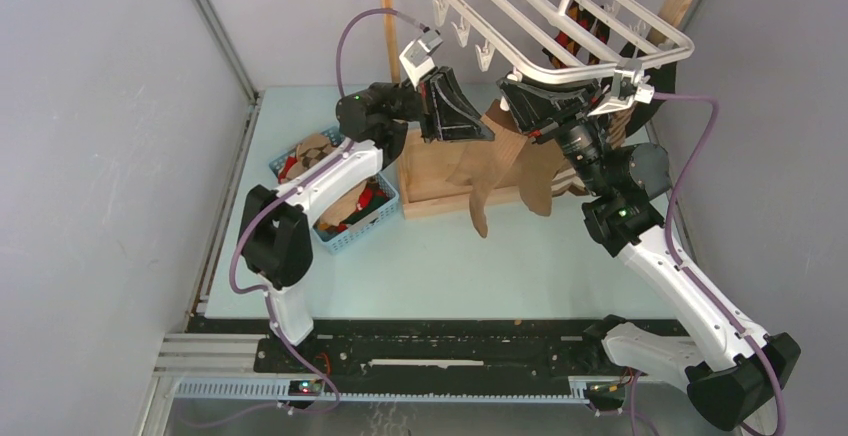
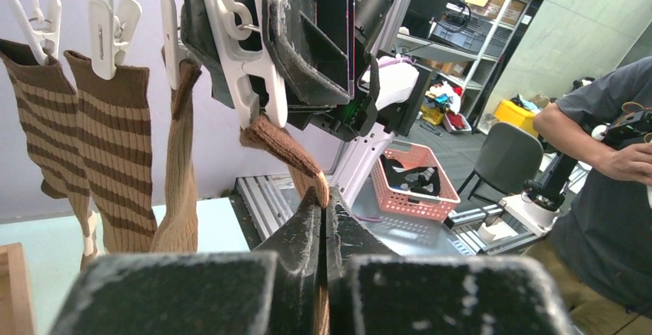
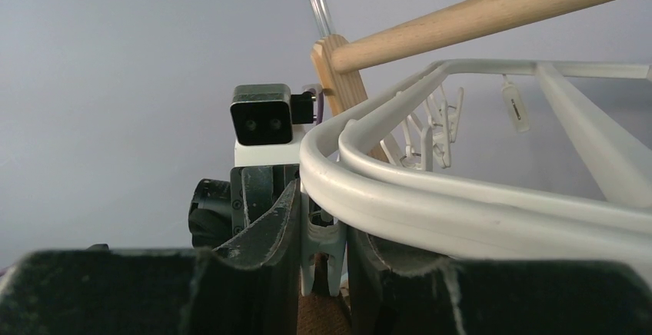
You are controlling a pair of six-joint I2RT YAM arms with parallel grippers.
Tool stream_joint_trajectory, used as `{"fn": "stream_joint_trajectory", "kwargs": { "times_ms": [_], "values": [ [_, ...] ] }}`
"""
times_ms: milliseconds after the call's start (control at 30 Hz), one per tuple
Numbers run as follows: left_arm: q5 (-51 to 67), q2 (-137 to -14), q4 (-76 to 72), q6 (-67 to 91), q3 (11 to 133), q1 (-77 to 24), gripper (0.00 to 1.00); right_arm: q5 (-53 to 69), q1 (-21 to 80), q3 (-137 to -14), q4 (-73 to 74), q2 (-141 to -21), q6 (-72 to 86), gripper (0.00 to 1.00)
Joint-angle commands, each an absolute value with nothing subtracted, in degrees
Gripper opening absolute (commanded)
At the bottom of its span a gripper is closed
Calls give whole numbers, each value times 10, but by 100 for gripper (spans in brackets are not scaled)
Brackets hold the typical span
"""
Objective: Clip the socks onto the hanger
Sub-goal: Clamp the sock onto the hanger.
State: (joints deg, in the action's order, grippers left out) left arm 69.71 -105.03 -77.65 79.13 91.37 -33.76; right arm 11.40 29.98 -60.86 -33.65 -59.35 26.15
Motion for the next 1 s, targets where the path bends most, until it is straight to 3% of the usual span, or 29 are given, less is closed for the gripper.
{"fn": "stream_joint_trajectory", "kwargs": {
  "times_ms": [0,367,633,967],
  "values": [
    [701,-1056,-797,806,955,-343,0,143,299,-630,-351,-585,278,10],
    [700,-1059,-798,811,954,-341,0,152,295,-631,-354,-584,282,11],
    [777,-1051,-798,817,942,-341,0,170,284,-630,-363,-585,282,11],
    [817,-1012,-802,720,891,-337,0,199,276,-630,-347,-577,273,11]
  ]
}}
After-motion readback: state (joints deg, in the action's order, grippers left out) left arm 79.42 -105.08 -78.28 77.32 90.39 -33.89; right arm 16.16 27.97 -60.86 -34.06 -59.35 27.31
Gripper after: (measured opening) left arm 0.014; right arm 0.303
